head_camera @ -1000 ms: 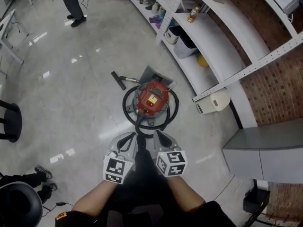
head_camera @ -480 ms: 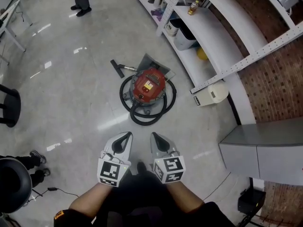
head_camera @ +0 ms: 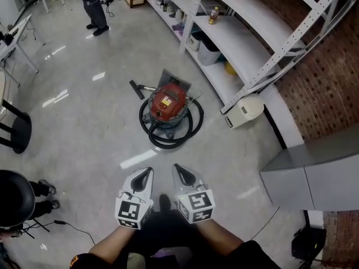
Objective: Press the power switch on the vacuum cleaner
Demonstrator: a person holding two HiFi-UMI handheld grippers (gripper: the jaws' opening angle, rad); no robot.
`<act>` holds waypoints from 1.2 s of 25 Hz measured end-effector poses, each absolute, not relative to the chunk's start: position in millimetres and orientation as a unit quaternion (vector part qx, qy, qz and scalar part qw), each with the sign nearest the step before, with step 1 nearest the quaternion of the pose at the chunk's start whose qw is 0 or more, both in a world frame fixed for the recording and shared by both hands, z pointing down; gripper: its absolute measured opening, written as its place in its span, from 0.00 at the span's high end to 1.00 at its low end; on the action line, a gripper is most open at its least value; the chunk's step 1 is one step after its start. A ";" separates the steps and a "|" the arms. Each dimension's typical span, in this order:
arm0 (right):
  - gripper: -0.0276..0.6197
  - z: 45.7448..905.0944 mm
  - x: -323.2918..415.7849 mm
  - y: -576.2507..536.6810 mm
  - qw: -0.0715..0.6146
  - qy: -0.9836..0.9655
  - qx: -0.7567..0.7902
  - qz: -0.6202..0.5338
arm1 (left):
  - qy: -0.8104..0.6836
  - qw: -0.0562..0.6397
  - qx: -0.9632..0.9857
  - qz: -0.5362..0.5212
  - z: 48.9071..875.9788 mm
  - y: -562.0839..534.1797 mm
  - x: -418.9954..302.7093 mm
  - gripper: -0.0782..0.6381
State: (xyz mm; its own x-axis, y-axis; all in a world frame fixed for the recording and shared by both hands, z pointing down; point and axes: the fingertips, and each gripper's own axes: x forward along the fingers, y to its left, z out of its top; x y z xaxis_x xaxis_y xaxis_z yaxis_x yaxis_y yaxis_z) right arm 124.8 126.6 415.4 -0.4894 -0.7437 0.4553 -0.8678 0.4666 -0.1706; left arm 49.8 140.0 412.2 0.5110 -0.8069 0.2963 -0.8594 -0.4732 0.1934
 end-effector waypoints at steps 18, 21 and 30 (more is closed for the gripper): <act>0.97 370.5 96.3 197.5 0.112 -0.871 0.442 0.183 | -0.541 0.128 0.826 0.090 385.4 213.1 -4.5 0.87; 0.97 364.3 70.8 211.9 0.115 -0.877 0.434 0.170 | -0.547 0.117 0.825 0.080 371.8 223.4 -28.2 0.87; 0.97 376.0 29.8 252.0 0.147 -0.875 0.432 0.164 | -0.553 0.149 0.818 0.060 390.7 260.8 -71.8 0.87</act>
State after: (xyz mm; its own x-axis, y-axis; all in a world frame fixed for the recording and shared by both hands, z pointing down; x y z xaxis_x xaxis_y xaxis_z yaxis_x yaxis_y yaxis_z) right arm 29.8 252.0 376.0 -0.5844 -0.7069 0.3984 -0.8033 0.5734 -0.1610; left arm -71.8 260.8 390.7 0.3810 -0.8864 0.2630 -0.9223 -0.3441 0.1761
